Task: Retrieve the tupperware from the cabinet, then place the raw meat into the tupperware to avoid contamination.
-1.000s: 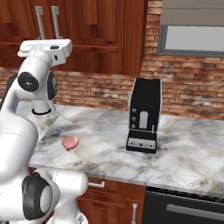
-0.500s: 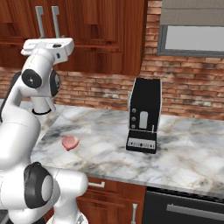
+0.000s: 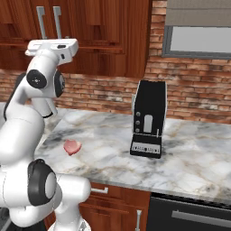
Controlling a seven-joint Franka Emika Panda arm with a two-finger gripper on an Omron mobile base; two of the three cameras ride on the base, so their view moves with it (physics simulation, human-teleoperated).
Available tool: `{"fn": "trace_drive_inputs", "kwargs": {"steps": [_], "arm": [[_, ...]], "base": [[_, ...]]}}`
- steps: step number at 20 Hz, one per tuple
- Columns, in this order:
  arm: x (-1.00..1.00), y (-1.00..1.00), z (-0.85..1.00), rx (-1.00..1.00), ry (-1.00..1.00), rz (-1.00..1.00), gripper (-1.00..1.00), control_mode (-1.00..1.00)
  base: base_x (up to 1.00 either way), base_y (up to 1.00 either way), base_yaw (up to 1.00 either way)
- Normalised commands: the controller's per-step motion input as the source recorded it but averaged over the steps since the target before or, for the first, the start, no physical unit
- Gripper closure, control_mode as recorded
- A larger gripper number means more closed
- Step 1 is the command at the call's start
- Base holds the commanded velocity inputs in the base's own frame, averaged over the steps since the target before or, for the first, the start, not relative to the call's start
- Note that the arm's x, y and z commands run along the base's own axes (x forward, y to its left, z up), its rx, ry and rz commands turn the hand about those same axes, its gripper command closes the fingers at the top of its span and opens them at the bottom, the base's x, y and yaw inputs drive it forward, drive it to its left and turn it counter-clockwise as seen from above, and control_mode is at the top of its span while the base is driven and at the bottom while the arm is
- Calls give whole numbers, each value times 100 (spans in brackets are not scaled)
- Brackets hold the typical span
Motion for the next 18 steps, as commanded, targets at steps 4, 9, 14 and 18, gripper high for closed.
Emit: {"fn": "trace_drive_inputs", "kwargs": {"steps": [4, 9, 14, 18], "arm": [[16, 2, -7, 0, 0, 0, -100, -100], [16, 4, -8, 0, 0, 0, -100, -100], [15, 3, -7, 0, 0, 0, -100, -100], [15, 4, -7, 0, 0, 0, -100, -100]], "base": [[0, 0, 0], [0, 0, 0], [0, 0, 0], [0, 0, 0]]}}
